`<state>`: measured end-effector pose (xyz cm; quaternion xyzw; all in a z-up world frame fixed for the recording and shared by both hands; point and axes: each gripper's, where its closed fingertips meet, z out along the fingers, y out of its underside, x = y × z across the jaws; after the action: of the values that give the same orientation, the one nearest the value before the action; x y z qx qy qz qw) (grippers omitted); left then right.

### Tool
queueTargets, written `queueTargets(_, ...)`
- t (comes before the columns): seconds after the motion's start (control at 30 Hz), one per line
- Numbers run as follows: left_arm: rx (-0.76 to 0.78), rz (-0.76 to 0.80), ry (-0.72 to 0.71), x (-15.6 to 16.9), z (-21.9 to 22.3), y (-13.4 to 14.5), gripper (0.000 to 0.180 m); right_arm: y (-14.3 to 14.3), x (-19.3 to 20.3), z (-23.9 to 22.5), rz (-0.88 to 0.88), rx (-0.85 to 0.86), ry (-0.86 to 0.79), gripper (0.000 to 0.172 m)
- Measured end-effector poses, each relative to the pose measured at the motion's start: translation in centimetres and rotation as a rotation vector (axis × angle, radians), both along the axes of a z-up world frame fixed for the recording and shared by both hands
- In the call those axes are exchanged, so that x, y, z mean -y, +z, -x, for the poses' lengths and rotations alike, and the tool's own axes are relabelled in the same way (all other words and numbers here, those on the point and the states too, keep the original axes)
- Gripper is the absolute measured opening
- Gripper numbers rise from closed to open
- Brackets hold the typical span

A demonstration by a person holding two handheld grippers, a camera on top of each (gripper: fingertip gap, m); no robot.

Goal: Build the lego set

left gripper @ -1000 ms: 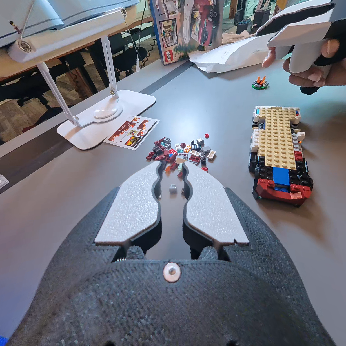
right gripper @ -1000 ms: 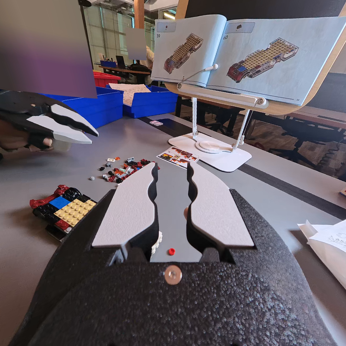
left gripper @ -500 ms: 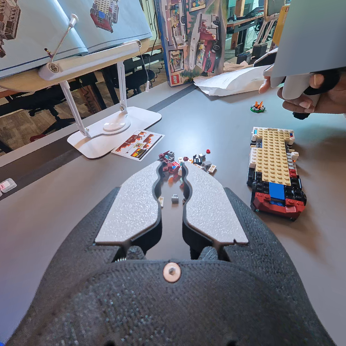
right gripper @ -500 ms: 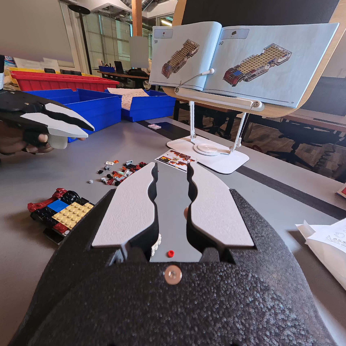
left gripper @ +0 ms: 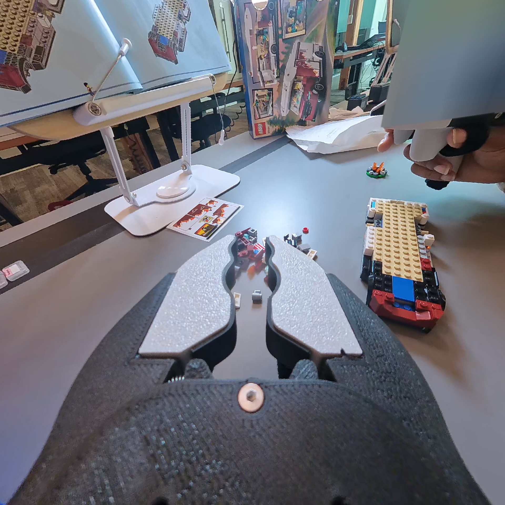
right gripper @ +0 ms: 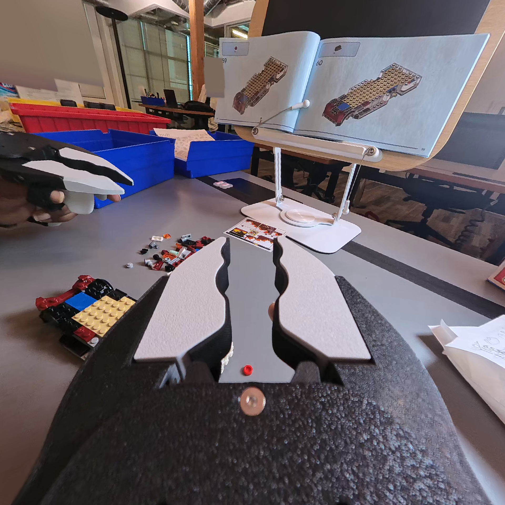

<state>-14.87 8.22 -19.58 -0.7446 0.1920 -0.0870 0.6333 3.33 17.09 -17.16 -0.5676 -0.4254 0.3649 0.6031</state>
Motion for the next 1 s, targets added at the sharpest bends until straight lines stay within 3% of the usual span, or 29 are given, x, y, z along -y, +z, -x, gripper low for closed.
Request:
queueTargets(0.53, 0.014, -0.003, 0.003, 0.0, -0.1, 0.2, 0.019, 0.6, -1.0, 0.7, -0.04, 0.012, -0.035, 0.028)
queueTargets(0.83, 0.007, -0.047, 0.007, 0.5, -0.6, 1.3, 0.018, 14.2, -10.7, 10.8, -0.234, -0.135, -0.12, 0.009)
queueTargets(1.0, 0.027, -0.063, 0.009, 0.6, -0.3, 1.9, 0.018, 16.1, -15.4, 16.3, -0.201, -0.152, -0.172, 0.001)
